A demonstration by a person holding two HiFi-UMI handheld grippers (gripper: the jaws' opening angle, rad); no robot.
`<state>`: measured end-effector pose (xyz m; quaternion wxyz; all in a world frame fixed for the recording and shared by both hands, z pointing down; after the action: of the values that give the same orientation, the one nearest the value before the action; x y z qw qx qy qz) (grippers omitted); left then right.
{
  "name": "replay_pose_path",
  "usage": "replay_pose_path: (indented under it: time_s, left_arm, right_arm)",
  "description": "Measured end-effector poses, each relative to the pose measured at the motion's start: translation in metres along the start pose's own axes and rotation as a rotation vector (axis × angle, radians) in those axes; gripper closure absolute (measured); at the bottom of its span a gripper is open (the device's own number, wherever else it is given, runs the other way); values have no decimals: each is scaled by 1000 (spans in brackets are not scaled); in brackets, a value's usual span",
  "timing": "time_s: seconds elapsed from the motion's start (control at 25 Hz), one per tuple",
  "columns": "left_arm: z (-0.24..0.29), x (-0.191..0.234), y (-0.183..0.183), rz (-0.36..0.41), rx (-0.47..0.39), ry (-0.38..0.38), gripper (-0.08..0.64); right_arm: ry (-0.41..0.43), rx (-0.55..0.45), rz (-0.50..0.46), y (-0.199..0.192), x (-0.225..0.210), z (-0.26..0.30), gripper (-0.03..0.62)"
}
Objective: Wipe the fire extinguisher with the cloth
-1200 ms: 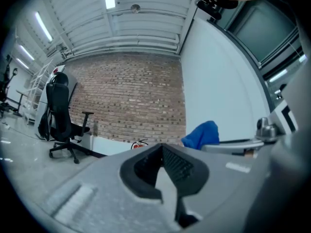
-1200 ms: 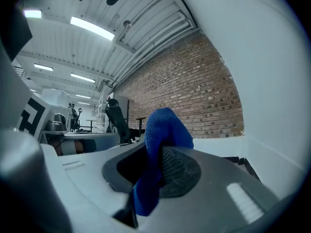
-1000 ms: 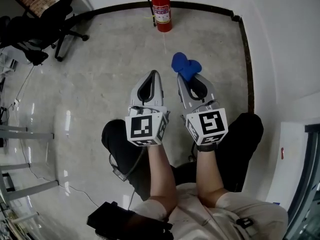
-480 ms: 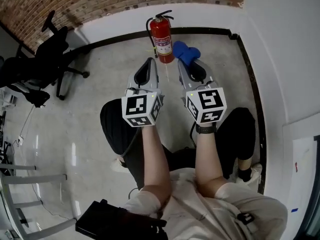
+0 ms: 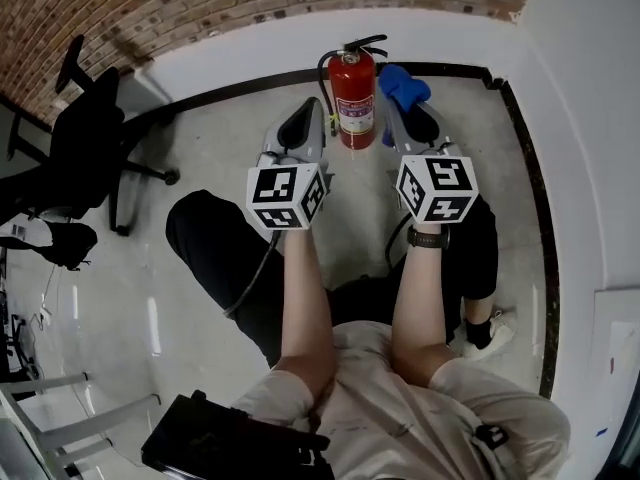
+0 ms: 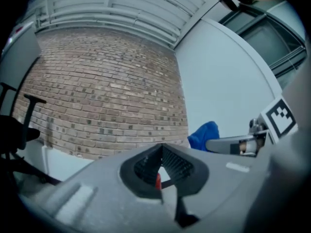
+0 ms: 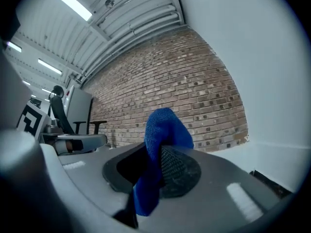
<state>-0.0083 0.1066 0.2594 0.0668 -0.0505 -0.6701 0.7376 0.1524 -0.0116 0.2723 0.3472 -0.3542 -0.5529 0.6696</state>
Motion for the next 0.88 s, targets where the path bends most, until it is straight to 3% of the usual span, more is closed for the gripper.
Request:
replay_pose_path:
  time_s: [0.2, 0.36, 0.6, 0.76, 0.88]
  left_arm:
    - [50, 58, -8, -61, 10, -70, 560]
    - [97, 78, -24, -83, 19, -142, 560]
    - [138, 103, -29, -40, 31, -199, 560]
    - [161, 132, -22, -19, 19, -206, 560]
    - [174, 149, -18, -14, 6, -208, 560]
  right_arm:
    - [-10, -1, 56, 1, 5, 54, 525]
    - [-88, 25, 43, -10, -8, 85, 525]
    - [-79, 174, 57, -39, -24, 143, 523]
    - [-114, 290, 2, -50, -15, 189, 520]
    - [-50, 366, -4, -51, -3, 223, 520]
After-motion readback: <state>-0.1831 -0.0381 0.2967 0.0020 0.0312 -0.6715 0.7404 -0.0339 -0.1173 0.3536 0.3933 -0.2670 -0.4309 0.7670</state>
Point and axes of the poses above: the fingertips, and each gripper's own axes: z forward along the fingers, x to its left, y out of its top, the point moved 9 cm from there along -z, backward along the fingers, and after that the axes turned 11 degrees about x, right-handed, at the moved point
